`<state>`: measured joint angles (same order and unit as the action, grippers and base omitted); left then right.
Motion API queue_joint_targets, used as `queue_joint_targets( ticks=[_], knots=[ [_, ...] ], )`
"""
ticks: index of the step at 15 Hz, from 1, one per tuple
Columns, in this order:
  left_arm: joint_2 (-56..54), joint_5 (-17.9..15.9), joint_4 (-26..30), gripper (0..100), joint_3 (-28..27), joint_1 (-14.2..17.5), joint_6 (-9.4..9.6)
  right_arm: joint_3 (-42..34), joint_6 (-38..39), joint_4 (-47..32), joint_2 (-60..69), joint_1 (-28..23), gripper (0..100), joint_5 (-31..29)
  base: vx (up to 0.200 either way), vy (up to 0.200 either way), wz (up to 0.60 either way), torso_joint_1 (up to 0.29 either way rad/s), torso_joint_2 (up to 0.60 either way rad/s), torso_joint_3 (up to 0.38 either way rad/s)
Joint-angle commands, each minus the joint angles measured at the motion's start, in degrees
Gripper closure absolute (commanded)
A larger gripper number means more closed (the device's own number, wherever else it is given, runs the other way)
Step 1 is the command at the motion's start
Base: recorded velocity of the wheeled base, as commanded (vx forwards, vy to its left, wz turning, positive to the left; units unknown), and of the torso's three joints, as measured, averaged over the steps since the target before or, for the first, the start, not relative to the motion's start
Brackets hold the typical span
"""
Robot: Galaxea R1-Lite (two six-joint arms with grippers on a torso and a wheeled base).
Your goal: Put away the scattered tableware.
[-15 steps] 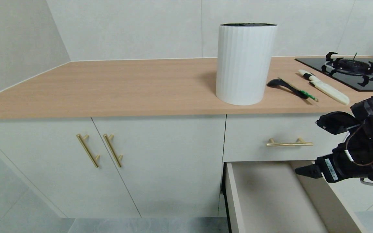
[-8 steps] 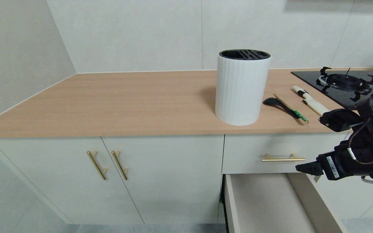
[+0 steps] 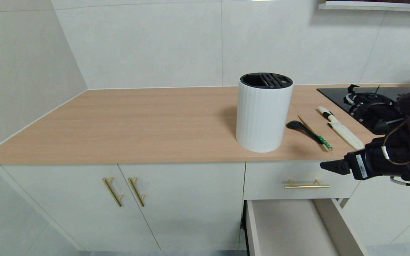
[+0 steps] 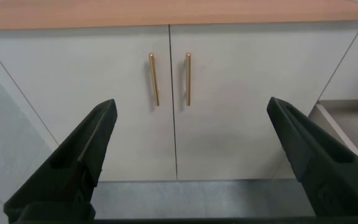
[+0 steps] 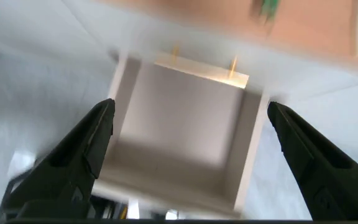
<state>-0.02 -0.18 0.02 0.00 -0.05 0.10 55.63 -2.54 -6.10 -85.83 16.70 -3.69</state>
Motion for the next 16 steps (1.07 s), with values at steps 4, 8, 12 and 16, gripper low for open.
queue_joint_targets(
  ticks=[4,8,12,16],
  knots=[
    [0.02,0.01,-0.02,0,0.0,0.05,-0.01,7.66,4.38,2.76,-8.38,-0.79,0,-4.66,0.0,0.0,0.0,0.0,0.0,0.0],
    [0.02,0.01,-0.02,0,0.0,0.05,-0.01,7.66,4.82,9.52,-13.13,-5.45,0,-6.06,0.0,0.0,0.0,0.0,0.0,0.0],
    [0.02,0.01,-0.02,0,0.0,-0.04,-0.01,7.66,4.65,9.79,-14.89,-6.15,0,-5.97,0.0,0.0,0.0,0.0,0.0,0.0],
    [0.02,0.01,-0.02,0,0.0,-0.04,-0.01,7.92,4.65,9.87,-16.73,-6.15,0,-6.06,0.0,0.0,0.0,0.0,0.0,0.0]
  ],
)
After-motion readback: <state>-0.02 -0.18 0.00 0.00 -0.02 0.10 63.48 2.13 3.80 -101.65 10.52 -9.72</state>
